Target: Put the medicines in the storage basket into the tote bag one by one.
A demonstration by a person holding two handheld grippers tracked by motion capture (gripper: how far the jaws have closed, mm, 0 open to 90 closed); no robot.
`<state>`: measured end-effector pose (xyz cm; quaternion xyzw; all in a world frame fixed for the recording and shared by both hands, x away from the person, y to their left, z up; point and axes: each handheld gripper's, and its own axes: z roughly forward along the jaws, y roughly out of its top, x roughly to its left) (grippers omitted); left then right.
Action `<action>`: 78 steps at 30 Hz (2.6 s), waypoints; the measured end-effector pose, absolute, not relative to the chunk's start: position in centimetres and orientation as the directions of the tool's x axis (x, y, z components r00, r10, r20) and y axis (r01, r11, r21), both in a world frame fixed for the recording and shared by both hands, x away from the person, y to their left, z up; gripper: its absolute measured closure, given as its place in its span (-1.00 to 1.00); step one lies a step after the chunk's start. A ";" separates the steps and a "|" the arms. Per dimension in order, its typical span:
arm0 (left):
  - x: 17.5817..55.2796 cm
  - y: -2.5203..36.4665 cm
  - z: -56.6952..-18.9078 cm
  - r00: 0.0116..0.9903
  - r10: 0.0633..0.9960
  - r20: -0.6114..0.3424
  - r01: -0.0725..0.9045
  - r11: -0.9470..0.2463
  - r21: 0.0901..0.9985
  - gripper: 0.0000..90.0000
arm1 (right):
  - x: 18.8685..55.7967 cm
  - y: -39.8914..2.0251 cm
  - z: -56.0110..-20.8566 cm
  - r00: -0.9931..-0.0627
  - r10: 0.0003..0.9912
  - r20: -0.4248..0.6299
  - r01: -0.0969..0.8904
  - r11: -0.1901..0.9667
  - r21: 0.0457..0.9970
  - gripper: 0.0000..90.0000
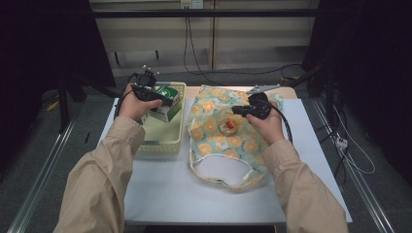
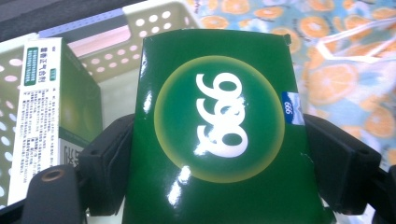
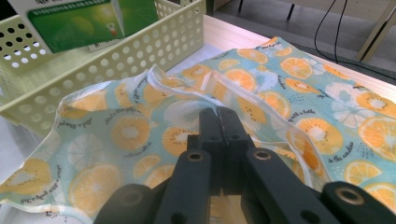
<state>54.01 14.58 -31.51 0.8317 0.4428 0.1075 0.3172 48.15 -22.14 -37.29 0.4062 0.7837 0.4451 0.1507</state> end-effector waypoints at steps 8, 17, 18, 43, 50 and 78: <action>52.9 13.4 -29.9 0.640 0.756 -0.137 0.642 -0.428 0.637 -0.61 | 48.2 -21.8 -37.2 -0.630 0.769 0.111 0.496 0.288 0.819 1.00; 51.5 12.0 -28.7 0.722 0.675 -0.152 0.584 -0.478 0.656 -0.61 | 48.2 -21.6 -37.3 -0.630 0.769 0.111 0.501 0.293 0.814 1.00; 51.4 11.8 -28.6 0.728 0.668 -0.153 0.579 -0.481 0.658 -0.61 | 48.1 -21.6 -37.3 -0.630 0.769 0.110 0.501 0.294 0.814 1.00; 46.9 5.8 -28.7 0.854 0.488 -0.179 0.466 -0.566 0.680 -0.61 | 48.1 -21.4 -37.0 -0.625 0.774 0.105 0.492 0.286 0.822 1.00; 46.0 4.2 -30.0 0.880 0.440 -0.178 0.435 -0.597 0.675 -0.61 | 48.0 -21.6 -36.8 -0.627 0.773 0.099 0.488 0.290 0.823 1.00; 46.3 -0.4 -36.8 0.869 0.455 -0.194 0.461 -0.603 0.651 -0.62 | 47.8 -21.9 -36.4 -0.619 0.778 0.107 0.485 0.272 0.831 1.00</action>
